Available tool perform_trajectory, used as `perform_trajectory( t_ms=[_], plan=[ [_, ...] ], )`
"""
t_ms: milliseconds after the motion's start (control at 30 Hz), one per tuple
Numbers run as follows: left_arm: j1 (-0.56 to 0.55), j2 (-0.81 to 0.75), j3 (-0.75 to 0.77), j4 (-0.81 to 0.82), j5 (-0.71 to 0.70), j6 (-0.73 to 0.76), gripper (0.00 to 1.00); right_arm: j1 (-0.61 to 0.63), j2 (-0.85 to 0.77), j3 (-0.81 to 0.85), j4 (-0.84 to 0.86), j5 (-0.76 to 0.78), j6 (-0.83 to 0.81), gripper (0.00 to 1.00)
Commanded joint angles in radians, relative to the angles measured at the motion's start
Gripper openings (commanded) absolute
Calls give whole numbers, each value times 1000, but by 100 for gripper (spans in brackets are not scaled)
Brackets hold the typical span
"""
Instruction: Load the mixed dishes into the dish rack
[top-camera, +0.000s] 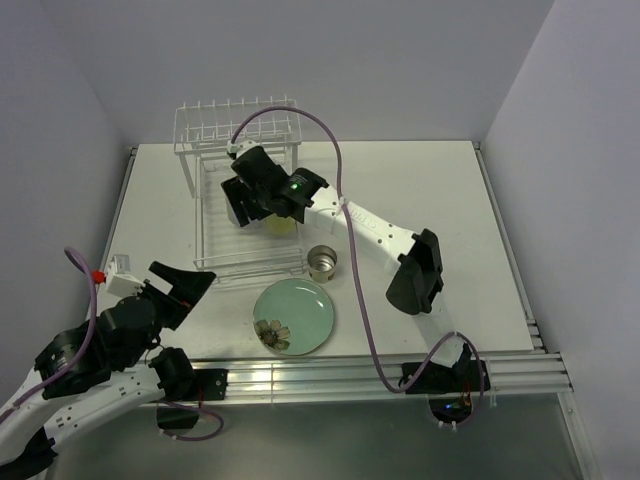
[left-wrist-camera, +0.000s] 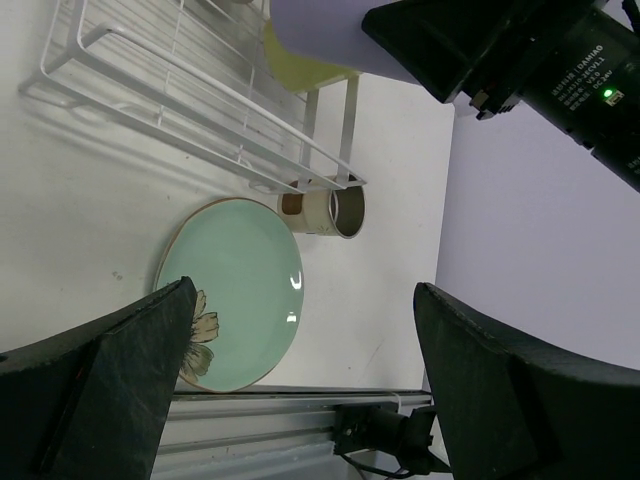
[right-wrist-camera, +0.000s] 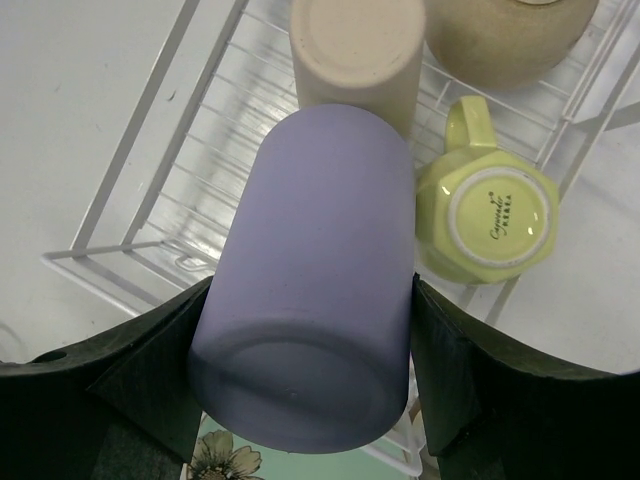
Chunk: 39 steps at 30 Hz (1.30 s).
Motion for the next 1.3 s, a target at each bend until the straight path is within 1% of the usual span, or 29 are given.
perform_trajectory(
  t_ms=[0, 100, 233, 267, 333, 367, 433, 467, 533, 567, 633, 700, 733, 767, 967, 1033, 1067, 1100, 1133, 1167, 1200, 1233, 1267],
  plan=[
    [0, 11, 19, 3, -16, 17, 96, -9, 35, 63, -47, -4, -15, 0],
    [0, 27, 19, 8, -5, 20, 97, -9, 66, 67, -55, -20, -9, 1],
    [0, 28, 5, 11, 9, 14, 97, -8, 88, 58, -52, -29, -6, 12],
    [0, 25, 2, 11, 9, 11, 97, -8, 91, 57, -52, -29, -6, 19],
    [0, 20, -7, 14, 12, 8, 97, -6, 101, 61, -60, -23, -8, 30],
    [0, 16, -10, 14, 16, 5, 96, -6, 105, 63, -63, -17, -11, 39],
    [0, 14, -16, 20, 19, 5, 96, -6, 109, 63, -66, -5, -15, 47],
    [0, 14, -18, 22, 22, 5, 96, -6, 109, 61, -64, 3, -17, 56],
    [0, 16, -19, 20, 26, 3, 96, -5, 109, 61, -67, 9, -20, 64],
    [0, 19, -21, 20, 29, 3, 96, -6, 108, 60, -67, 12, -20, 73],
    [0, 20, -24, 20, 33, 0, 96, -5, 94, 52, -61, 17, -22, 79],
    [0, 22, -28, 22, 41, -2, 96, -2, 77, 29, -41, 25, -26, 89],
    [0, 22, -30, 23, 42, -5, 96, -2, 65, 24, -37, 29, -28, 91],
    [0, 19, -31, 25, 45, -5, 96, -2, 60, 24, -35, 32, -28, 96],
    [0, 16, -27, 26, 62, -9, 95, 1, 25, 24, -49, 64, -34, 98],
    [0, 16, -24, 22, 67, -11, 94, 6, -32, -26, -37, 97, -19, 98],
    [0, 14, -22, 22, 68, -11, 94, 9, -61, -60, -32, 139, 7, 98],
    [0, 14, -21, 20, 72, -14, 94, 12, -134, -153, -2, 156, 21, 98],
    [0, 13, -21, 16, 73, -14, 94, 12, -176, -210, 20, 170, 37, 98],
    [0, 8, -22, 14, 75, -17, 94, 12, -219, -332, 61, 201, 63, 98],
    [0, 5, -27, 14, 76, -17, 93, 12, -297, -392, 78, 212, 72, 97],
    [0, 4, -28, 16, 78, -17, 93, 11, -329, -446, 95, 219, 80, 96],
    [0, -1, -33, 19, 82, -15, 93, 11, -358, -541, 106, 233, 86, 93]
  ],
)
